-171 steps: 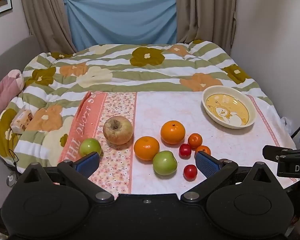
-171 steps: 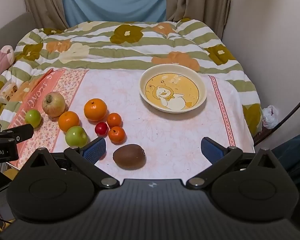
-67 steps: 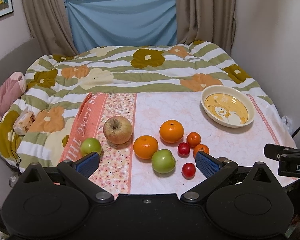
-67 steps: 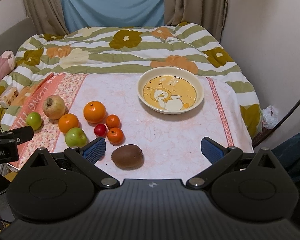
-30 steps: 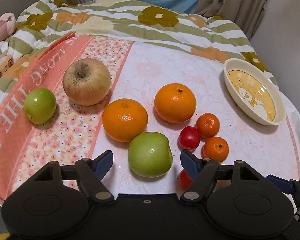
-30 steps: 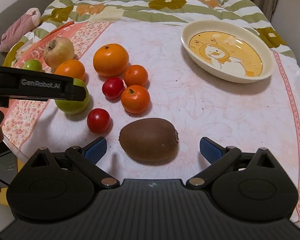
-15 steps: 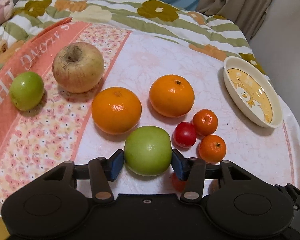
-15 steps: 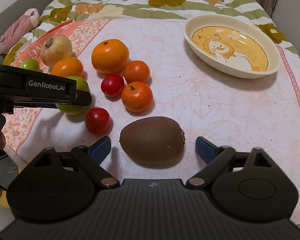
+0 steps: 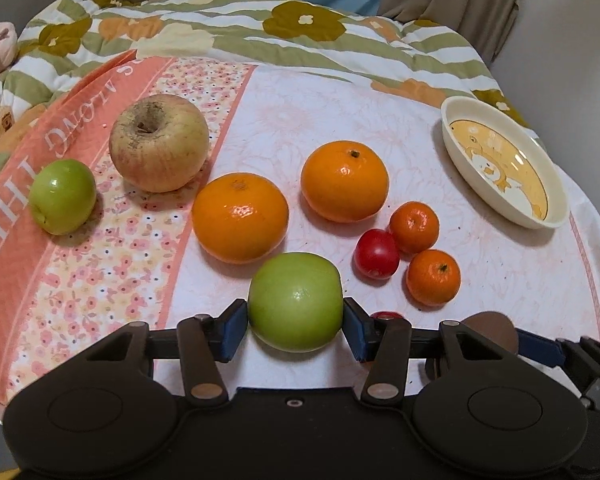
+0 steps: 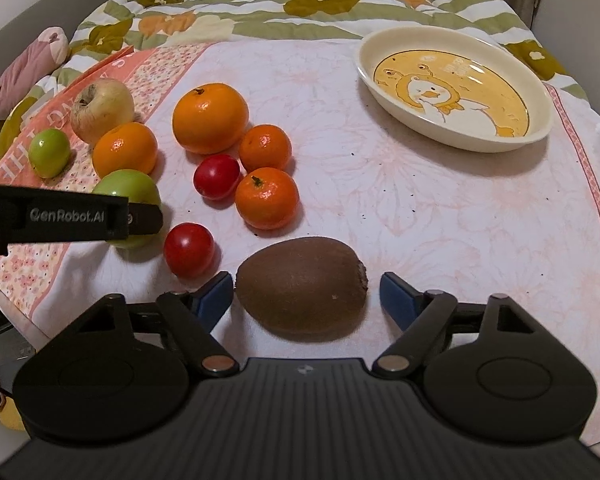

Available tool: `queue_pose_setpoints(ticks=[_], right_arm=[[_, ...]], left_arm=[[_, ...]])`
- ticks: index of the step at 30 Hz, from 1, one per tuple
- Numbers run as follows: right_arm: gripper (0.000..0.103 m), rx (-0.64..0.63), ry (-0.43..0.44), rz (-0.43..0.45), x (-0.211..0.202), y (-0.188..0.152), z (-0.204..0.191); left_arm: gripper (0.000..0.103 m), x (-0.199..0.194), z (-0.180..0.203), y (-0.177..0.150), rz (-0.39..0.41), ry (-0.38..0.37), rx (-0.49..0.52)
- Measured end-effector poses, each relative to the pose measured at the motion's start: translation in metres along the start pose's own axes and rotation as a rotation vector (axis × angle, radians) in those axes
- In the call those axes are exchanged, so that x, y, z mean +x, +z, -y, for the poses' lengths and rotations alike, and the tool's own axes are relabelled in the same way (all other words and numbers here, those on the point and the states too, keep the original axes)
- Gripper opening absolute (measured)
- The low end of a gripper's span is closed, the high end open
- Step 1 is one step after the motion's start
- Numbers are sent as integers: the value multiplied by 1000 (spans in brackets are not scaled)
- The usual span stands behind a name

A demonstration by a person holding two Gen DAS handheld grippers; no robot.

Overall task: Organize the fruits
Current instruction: 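Reach the left tool to the green apple while the right tool reaches the kiwi, then grasp and lift the green apple with left tool while right tool lifts the kiwi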

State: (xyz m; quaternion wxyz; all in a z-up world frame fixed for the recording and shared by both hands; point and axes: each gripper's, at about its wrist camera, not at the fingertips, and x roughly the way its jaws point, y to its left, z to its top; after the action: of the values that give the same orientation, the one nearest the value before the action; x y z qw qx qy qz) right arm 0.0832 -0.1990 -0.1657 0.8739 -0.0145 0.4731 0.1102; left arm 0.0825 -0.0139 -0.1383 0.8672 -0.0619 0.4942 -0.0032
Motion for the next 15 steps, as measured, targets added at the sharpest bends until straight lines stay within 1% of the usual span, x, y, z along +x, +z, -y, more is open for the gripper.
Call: queue_pose_setpoints(ticks=[2, 3, 6, 11, 15], right_arm=[[85, -6, -5, -1, 1, 0, -3], [84, -12, -8, 2, 1, 0, -5], [83, -20, -27, 7, 1, 0, -9], [82, 14, -24, 4, -1, 1, -7], [81, 29, -36, 22, -9, 3, -9]], left_arm=[[55, -1, -1, -2, 2, 2, 11], [55, -1, -2, -2, 3, 2, 15], [55, -2, -4, -3, 2, -3, 20], [55, -8, -7, -3, 13, -12, 34], [54, -17, -9, -1, 26, -20, 54]])
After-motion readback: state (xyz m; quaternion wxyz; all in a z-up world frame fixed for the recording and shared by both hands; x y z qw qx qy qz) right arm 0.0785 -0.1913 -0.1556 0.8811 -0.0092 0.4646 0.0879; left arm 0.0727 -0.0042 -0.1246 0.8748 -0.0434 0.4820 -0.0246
